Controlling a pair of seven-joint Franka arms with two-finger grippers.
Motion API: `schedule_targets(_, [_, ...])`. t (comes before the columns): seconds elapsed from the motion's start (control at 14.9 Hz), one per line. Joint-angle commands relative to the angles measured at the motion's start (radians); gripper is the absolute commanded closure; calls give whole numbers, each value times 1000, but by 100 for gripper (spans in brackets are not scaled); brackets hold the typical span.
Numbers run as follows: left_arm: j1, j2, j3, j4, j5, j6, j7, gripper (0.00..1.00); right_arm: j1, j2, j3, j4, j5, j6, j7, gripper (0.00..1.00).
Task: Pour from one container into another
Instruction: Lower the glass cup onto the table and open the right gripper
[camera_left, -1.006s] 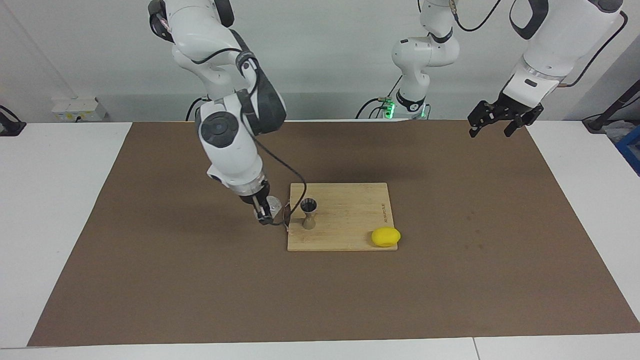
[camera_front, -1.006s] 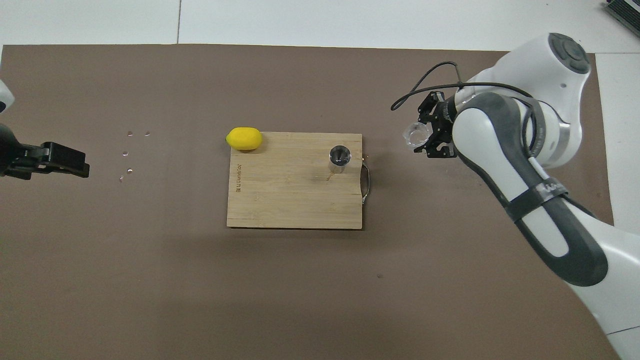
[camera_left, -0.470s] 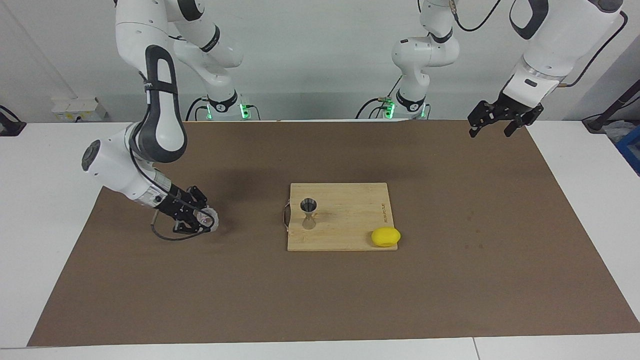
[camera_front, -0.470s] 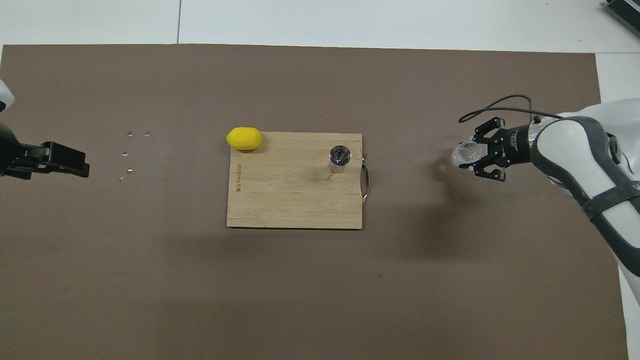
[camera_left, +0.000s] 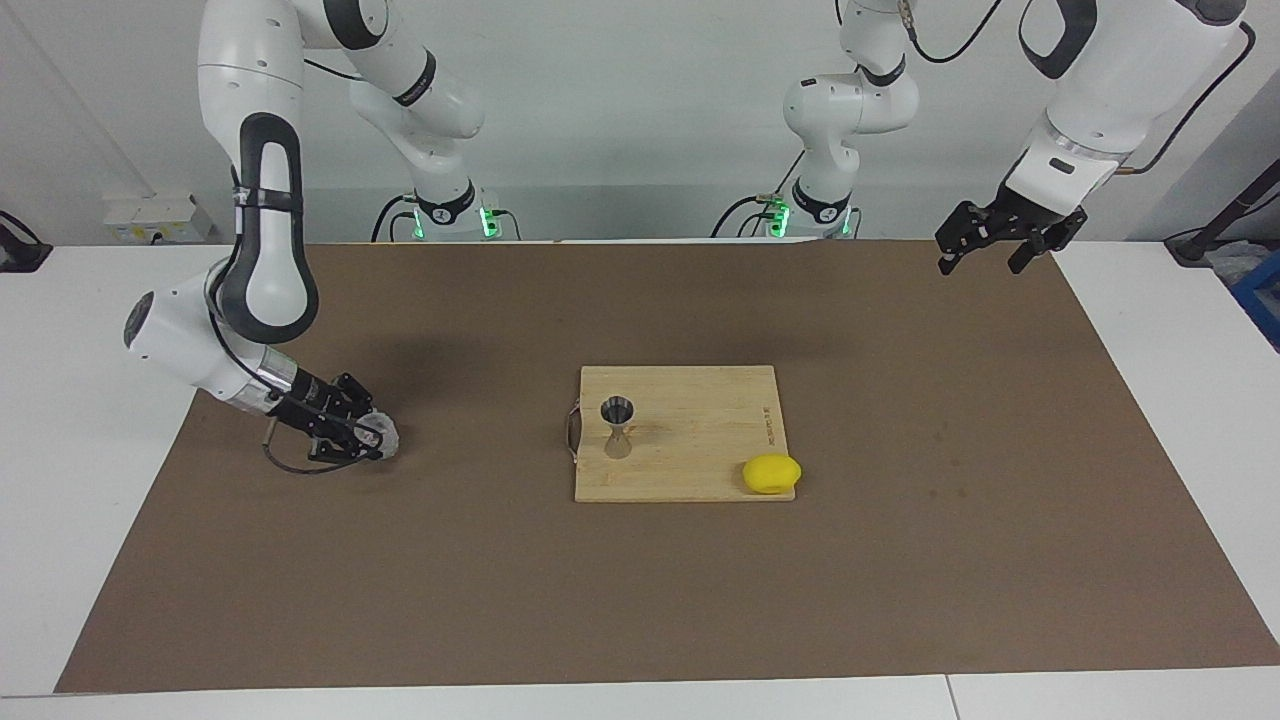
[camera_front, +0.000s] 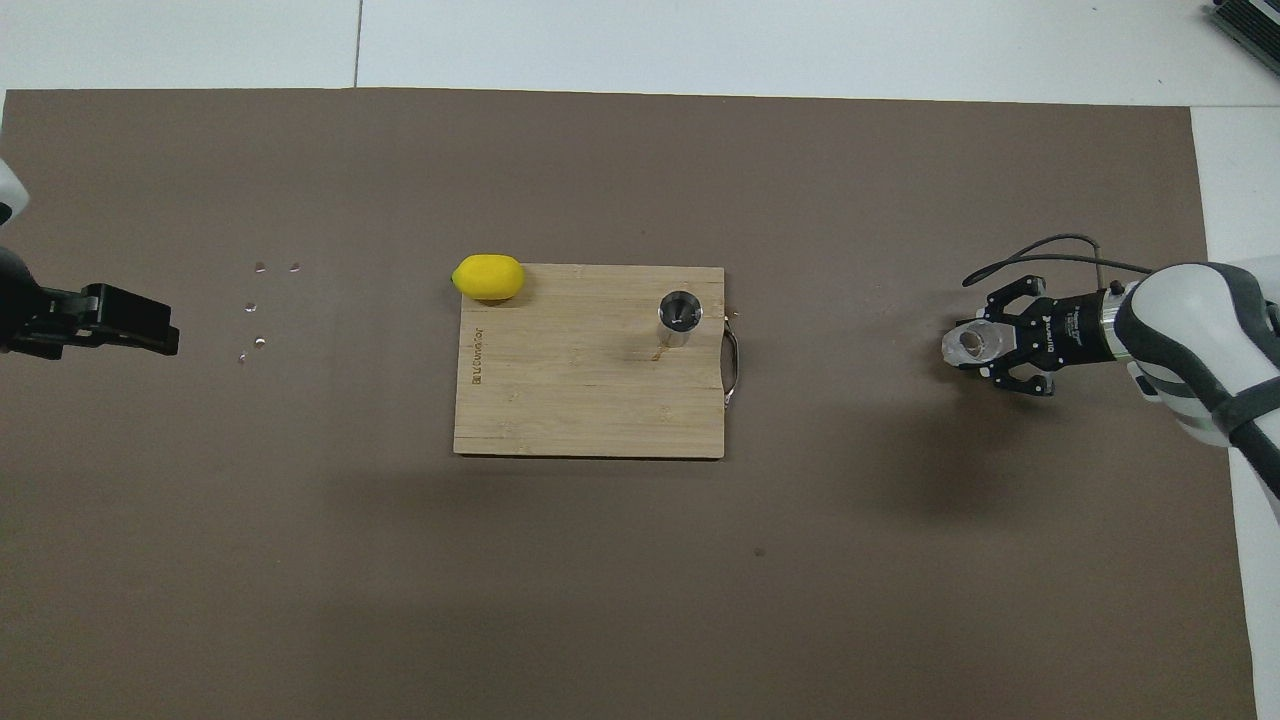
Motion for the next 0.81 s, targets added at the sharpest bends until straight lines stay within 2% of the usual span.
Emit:
schedule_targets(0.0, [0,-32,2,-36,16,7,1,0,14,-23,6,-26,20,20,-28,0])
schedule_targets(0.27, [0,-32,2,-36,16,7,-1,0,2,-31,0,-26,-3,20,-31,0])
schedule_targets(0.47, [-2,-32,2,-36,16,7,1,0,14,-53,3,-18,-107,20,-48,0])
schedule_targets(0.74, [0,-32,2,-36,16,7,-1,0,98,-86,6,-8,-199,22,-65,0])
